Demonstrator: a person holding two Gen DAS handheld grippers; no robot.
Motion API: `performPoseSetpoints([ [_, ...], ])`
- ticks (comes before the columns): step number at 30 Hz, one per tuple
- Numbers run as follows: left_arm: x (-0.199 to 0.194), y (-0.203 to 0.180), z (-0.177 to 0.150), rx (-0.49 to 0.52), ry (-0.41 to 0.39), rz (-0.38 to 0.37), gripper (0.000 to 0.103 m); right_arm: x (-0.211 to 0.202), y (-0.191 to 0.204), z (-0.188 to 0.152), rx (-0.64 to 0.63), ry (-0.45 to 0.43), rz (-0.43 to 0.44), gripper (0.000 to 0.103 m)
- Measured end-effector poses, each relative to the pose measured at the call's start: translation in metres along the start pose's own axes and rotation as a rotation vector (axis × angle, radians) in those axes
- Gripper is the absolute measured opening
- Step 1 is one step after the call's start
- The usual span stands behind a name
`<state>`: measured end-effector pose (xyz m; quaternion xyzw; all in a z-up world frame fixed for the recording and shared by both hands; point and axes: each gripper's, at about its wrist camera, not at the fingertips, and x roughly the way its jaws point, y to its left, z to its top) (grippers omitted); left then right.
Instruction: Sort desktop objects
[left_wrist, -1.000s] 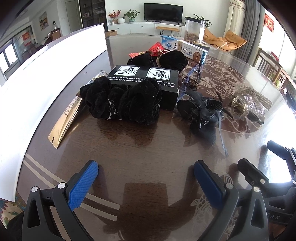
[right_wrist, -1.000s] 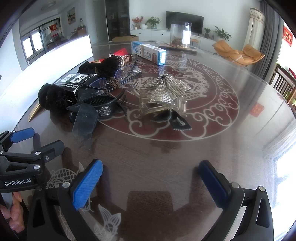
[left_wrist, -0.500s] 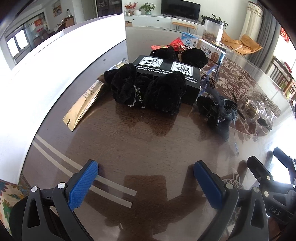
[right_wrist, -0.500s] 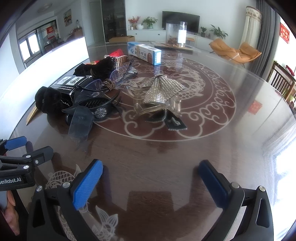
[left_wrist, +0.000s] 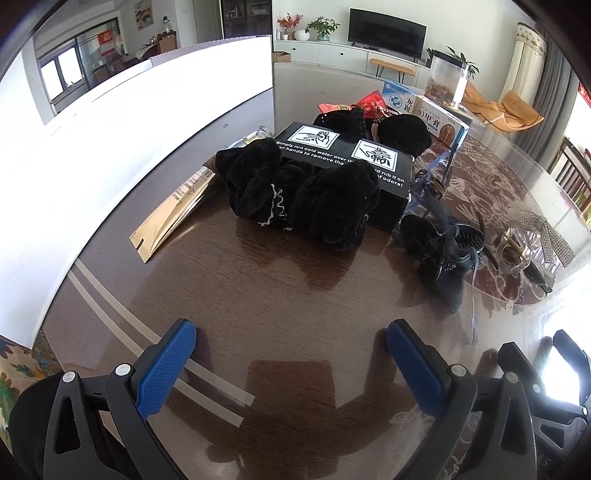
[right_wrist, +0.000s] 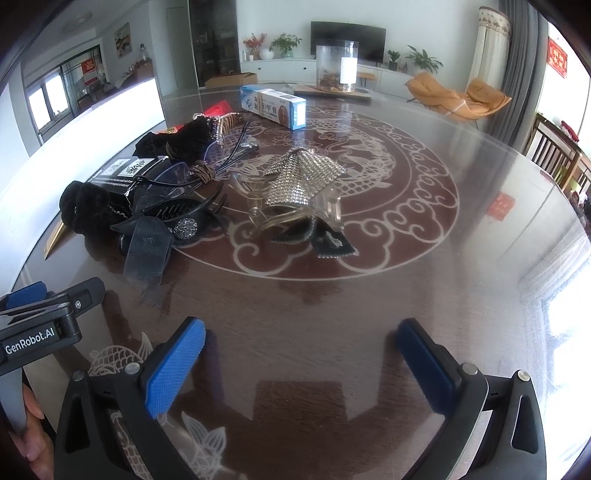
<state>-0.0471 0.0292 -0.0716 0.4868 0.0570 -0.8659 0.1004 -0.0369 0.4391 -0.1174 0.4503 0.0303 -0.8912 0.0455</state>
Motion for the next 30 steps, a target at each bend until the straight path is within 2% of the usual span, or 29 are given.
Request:
performPoseSetpoints([
  [30,-0.0015,-0.0008,-0.0030,0.011,-0.046,-0.001,0.103,-0.0004,0.0001,-0.0002,0.000,0.000,-0.001,0.103],
])
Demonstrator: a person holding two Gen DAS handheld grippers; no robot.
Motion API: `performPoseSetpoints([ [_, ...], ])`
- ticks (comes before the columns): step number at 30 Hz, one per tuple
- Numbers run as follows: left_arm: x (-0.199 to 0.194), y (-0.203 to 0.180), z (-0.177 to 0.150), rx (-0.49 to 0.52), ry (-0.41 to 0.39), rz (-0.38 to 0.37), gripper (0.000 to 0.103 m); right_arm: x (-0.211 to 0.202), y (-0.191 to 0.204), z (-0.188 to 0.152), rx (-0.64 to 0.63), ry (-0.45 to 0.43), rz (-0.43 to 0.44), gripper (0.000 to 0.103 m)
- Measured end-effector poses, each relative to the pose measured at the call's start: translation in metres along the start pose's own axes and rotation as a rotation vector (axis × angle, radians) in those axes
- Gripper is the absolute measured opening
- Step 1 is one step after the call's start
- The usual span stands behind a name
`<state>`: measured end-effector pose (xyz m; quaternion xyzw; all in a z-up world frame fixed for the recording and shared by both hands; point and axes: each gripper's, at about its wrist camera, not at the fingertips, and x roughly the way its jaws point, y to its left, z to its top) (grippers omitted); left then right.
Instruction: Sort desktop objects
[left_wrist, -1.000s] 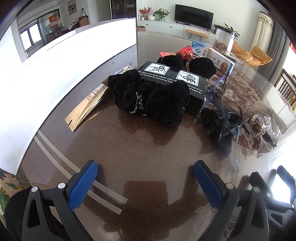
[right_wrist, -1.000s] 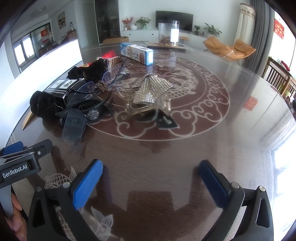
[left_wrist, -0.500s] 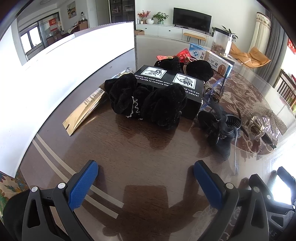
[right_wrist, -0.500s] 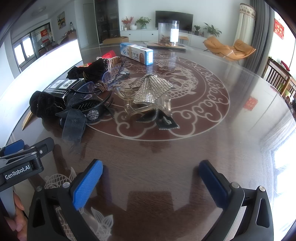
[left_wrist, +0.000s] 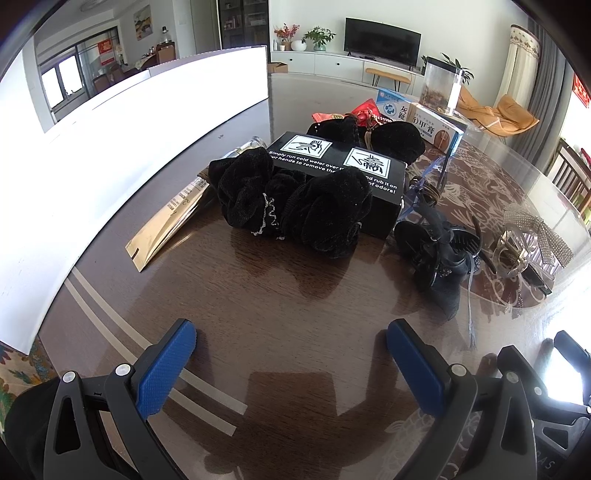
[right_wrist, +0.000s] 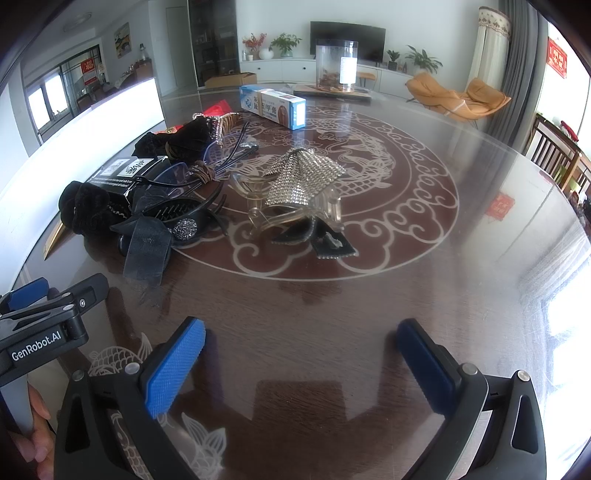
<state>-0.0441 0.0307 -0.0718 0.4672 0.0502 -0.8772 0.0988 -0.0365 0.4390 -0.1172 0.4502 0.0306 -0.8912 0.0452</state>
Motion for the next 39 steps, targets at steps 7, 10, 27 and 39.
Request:
performPoseSetpoints([
  [7,0.001,0.000,0.003,0.015,0.019,-0.014,0.103,0.000,0.000,0.000,0.000,0.000,0.000,0.103],
  [10,0.005,0.005,0.011,0.058,0.080,-0.043,0.103,0.000,0.000,0.000,0.000,0.000,0.000,0.103],
  [27,0.029,0.006,0.048,0.124,0.091,-0.080,0.103,0.000,0.000,0.000,-0.003,0.000,0.002,0.103],
  [39,0.047,0.000,0.075,0.203,0.060,-0.126,0.103,-0.001,0.000,-0.001,-0.008,0.000,0.005,0.103],
])
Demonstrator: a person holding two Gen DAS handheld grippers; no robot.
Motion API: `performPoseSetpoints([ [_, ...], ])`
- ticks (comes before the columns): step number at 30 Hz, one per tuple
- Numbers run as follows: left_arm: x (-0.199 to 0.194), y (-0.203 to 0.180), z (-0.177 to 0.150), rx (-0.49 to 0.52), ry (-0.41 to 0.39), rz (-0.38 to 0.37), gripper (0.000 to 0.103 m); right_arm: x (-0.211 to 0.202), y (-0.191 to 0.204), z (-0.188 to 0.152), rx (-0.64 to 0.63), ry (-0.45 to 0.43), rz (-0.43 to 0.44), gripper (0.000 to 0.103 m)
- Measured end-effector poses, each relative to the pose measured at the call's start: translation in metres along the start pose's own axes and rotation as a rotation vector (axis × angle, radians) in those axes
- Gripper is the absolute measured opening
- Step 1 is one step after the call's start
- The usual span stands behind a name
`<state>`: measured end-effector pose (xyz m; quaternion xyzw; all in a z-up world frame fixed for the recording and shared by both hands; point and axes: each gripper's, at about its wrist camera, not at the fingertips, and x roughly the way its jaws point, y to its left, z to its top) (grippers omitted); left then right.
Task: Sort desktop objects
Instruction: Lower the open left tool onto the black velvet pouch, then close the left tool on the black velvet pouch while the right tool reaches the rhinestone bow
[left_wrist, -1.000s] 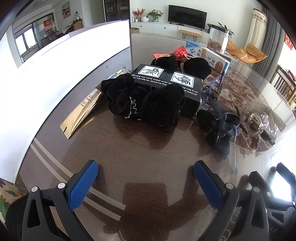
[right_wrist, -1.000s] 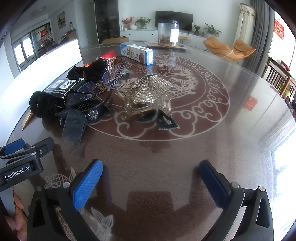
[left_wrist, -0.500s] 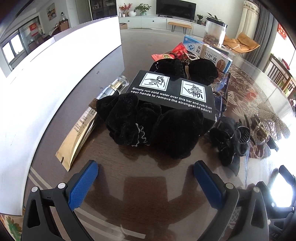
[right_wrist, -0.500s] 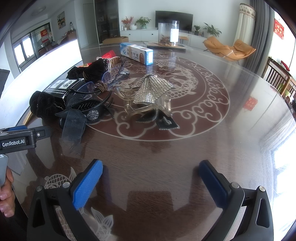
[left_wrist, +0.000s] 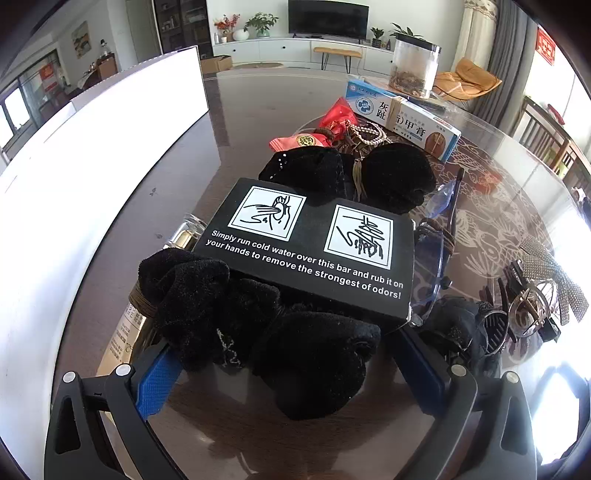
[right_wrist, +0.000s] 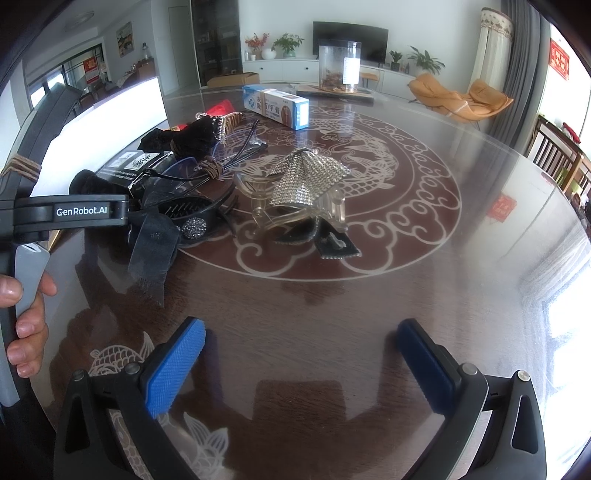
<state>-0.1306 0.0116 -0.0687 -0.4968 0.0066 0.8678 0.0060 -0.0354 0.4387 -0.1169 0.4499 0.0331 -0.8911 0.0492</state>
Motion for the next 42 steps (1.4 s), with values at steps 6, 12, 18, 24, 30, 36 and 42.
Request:
performPoseSetpoints([
  [6,-0.019,0.007,-0.016,0.184,-0.048,-0.108,0.058,0.000,0.000,0.000,0.000,0.000,0.000,0.103],
  [12,-0.034,0.000,-0.035,0.344,0.020,-0.211,0.069,0.000,0.000,0.000,-0.001,0.000,-0.001,0.103],
  [18,-0.035,0.002,-0.034,0.240,0.059,-0.205,0.088,0.000,0.000,0.000,-0.001,-0.001,-0.001,0.103],
  [24,-0.037,0.014,-0.029,0.061,0.030,-0.211,0.091,-0.001,0.000,0.000,-0.007,-0.003,-0.005,0.103],
  [30,-0.028,0.003,-0.033,0.064,-0.009,-0.129,0.070,-0.001,-0.001,-0.001,-0.002,0.001,0.002,0.103],
  [36,-0.032,0.001,-0.038,0.079,-0.059,-0.135,0.042,-0.002,0.001,-0.002,-0.019,0.005,0.017,0.103],
  [42,-0.033,-0.009,-0.042,0.113,-0.069,-0.105,0.042,0.014,-0.010,0.019,-0.112,0.046,0.080,0.103],
])
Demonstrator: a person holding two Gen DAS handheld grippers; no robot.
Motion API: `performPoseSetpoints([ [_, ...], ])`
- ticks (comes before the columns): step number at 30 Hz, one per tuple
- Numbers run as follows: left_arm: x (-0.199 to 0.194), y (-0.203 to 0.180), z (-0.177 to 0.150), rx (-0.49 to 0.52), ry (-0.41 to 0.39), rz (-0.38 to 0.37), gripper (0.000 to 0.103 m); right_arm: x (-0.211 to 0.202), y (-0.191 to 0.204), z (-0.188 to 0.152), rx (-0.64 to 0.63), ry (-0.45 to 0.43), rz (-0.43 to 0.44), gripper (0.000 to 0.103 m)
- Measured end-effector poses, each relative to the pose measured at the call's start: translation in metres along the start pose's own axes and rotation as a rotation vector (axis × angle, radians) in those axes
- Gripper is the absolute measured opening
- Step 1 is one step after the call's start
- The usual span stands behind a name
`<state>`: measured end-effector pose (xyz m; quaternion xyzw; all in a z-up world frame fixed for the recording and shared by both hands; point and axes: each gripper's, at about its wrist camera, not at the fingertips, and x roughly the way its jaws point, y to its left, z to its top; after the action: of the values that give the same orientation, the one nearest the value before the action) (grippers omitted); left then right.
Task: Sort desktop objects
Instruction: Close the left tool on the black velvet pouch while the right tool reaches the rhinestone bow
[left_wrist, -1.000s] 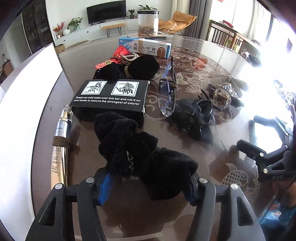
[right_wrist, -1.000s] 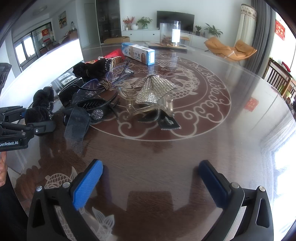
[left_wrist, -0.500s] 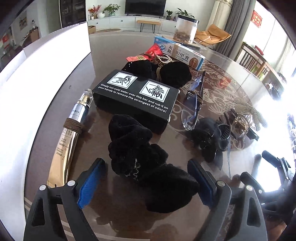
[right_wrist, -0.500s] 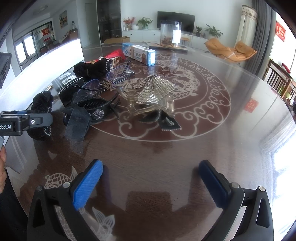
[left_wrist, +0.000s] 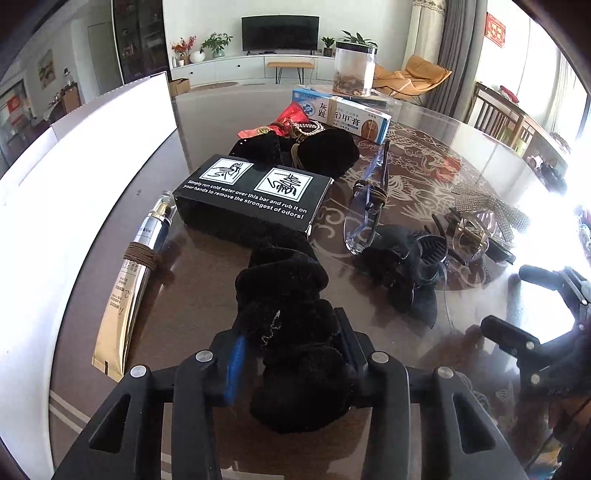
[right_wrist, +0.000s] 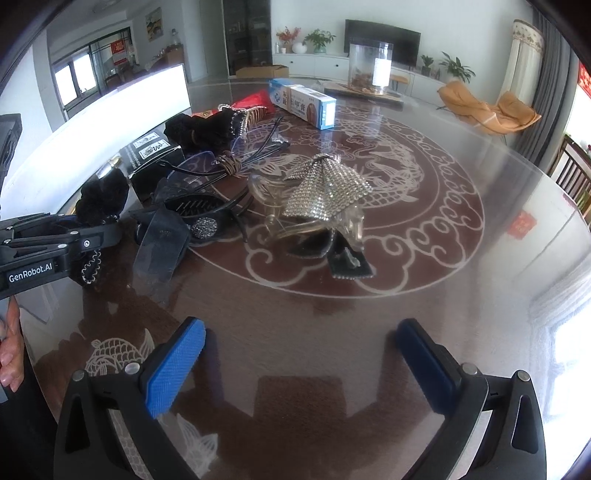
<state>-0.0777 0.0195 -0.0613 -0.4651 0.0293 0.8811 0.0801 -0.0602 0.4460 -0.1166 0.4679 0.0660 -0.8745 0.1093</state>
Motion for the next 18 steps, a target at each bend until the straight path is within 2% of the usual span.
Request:
performPoseSetpoints([
  [3,0.000,0.000,0.000,-0.007,-0.007,-0.001,0.042,0.009,-0.010,0.015,-0.030,0.010,0.036,0.103],
  [7,-0.001,0.001,0.000,-0.015,-0.012,-0.005,0.042,0.020,-0.003,0.034,-0.117,-0.011,0.084,0.103],
  [9,0.000,0.001,0.000,-0.016,-0.013,-0.005,0.042,0.022,0.002,0.041,-0.163,-0.043,0.071,0.099],
  [11,0.000,0.001,0.000,-0.016,-0.014,-0.005,0.042,0.024,0.003,0.046,-0.176,-0.056,0.069,0.085],
  [13,0.000,0.001,0.000,-0.016,-0.014,-0.005,0.042,0.025,0.000,0.048,-0.155,-0.052,0.091,0.077],
  [18,0.000,0.000,0.000,-0.019,-0.018,-0.018,0.042,0.017,-0.009,0.049,-0.105,-0.075,0.161,0.077],
])
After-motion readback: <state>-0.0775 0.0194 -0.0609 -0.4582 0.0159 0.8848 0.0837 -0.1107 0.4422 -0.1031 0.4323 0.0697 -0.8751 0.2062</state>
